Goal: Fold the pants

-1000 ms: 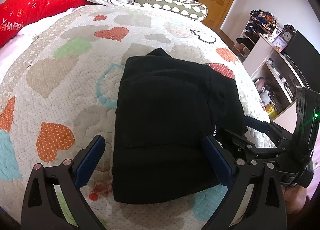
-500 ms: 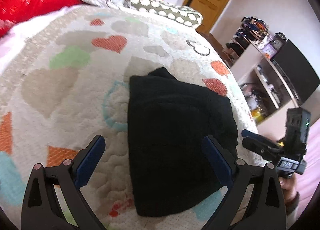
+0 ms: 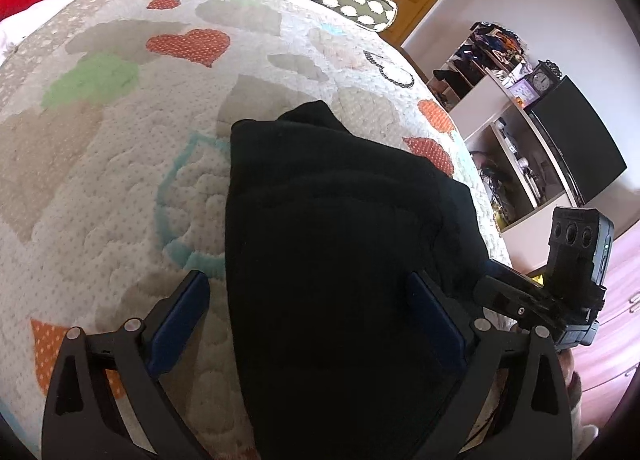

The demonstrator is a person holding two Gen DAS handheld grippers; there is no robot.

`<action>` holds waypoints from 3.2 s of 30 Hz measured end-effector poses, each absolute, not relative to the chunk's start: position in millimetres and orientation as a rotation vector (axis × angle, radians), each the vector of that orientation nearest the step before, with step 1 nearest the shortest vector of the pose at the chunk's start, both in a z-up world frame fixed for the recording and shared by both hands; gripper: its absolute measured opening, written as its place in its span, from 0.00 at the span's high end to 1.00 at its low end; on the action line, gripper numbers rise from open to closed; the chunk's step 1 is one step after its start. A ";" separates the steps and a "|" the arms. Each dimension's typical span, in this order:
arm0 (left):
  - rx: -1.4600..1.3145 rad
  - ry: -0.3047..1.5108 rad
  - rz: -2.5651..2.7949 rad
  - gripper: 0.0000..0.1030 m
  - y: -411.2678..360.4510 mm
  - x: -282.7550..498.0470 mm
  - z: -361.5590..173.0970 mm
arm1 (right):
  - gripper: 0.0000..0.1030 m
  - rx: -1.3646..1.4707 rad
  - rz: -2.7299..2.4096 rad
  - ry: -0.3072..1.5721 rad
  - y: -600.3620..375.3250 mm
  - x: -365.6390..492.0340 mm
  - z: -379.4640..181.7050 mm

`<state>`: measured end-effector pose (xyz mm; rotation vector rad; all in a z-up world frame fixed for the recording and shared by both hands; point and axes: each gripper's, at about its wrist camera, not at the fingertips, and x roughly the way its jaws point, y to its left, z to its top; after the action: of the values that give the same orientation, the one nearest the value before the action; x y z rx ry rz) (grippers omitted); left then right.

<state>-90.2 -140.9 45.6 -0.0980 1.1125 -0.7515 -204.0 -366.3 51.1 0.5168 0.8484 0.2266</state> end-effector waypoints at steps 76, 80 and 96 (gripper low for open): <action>0.095 0.913 -0.663 0.40 -165.1 -13.8 82.2 | 0.89 0.346 0.070 0.820 -376.2 -30.8 80.7; 0.106 0.909 -0.673 0.37 -170.4 -22.4 74.5 | 0.94 0.336 0.066 0.794 -381.5 -41.6 87.1; 0.137 0.860 -0.609 0.30 -171.4 -30.2 89.4 | 0.81 0.292 0.092 0.750 -358.0 -41.6 110.1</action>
<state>-30.2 -171.4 89.4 0.1365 0.8601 -0.6092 -41.6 -358.0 110.1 0.2920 0.7499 0.0916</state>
